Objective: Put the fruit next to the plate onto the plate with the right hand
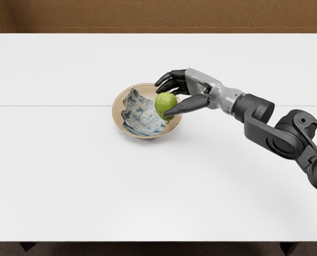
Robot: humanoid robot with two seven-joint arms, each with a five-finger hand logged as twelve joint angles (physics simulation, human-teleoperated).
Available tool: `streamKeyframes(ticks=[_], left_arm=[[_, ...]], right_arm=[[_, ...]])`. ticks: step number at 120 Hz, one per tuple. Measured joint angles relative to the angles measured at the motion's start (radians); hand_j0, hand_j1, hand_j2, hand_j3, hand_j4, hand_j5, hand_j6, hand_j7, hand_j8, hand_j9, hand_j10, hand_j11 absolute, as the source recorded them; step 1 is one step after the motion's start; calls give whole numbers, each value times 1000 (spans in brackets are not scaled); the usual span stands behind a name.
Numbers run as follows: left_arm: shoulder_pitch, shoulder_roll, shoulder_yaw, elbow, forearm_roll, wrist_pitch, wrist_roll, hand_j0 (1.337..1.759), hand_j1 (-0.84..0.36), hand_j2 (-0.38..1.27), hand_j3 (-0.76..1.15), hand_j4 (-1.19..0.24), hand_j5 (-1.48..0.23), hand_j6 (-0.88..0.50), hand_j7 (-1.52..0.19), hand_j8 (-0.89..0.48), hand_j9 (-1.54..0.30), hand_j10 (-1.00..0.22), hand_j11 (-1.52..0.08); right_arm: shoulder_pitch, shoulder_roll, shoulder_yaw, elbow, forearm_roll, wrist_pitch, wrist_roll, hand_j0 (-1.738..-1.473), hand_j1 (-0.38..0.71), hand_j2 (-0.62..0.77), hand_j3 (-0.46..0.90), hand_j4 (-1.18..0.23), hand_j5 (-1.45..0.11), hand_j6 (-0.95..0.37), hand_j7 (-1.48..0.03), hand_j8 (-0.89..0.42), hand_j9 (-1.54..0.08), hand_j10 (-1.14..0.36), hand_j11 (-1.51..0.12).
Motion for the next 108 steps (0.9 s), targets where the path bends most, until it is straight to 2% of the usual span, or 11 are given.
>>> streamKeyframes(ticks=[51,108], left_arm=[[0,0,0,0,0,0,0,1658,349,0,0,0,0,0,0,0,0,0,0],[0,0,0,0,0,0,0,1658,349,0,0,0,0,0,0,0,0,0,0]], right_arm=[[82,128,-58,-132,-2,-1,0,-1658,234,167,0,-564,-733,-564,-733,-424,-727,-491,-730],[131,185,-157,-231,-10,-72,1,-1658,231,160,0,-563,-732,-563,-732,-427,-724,-493,-729]])
